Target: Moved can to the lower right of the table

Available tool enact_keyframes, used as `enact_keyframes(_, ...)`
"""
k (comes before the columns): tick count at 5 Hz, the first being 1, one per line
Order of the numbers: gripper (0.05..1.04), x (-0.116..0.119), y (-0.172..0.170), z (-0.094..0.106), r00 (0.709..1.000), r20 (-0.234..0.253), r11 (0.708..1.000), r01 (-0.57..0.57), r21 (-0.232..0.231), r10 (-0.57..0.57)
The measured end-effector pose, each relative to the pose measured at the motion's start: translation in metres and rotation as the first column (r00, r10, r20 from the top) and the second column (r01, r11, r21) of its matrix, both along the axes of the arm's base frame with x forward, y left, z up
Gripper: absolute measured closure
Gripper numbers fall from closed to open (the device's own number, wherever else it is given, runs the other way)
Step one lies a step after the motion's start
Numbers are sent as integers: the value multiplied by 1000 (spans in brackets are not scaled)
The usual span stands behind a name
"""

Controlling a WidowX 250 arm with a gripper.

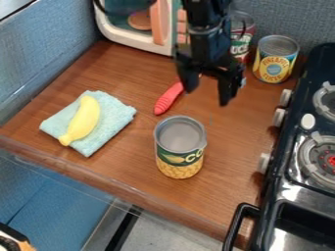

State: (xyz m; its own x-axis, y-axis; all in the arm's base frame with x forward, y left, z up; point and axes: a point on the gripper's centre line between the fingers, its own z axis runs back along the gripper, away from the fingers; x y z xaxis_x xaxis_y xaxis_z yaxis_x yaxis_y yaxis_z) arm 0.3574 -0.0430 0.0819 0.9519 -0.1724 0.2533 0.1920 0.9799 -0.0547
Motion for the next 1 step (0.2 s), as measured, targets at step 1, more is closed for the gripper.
enact_keyframes(1,84,6,1,7,999,19,999,-40,20,40)
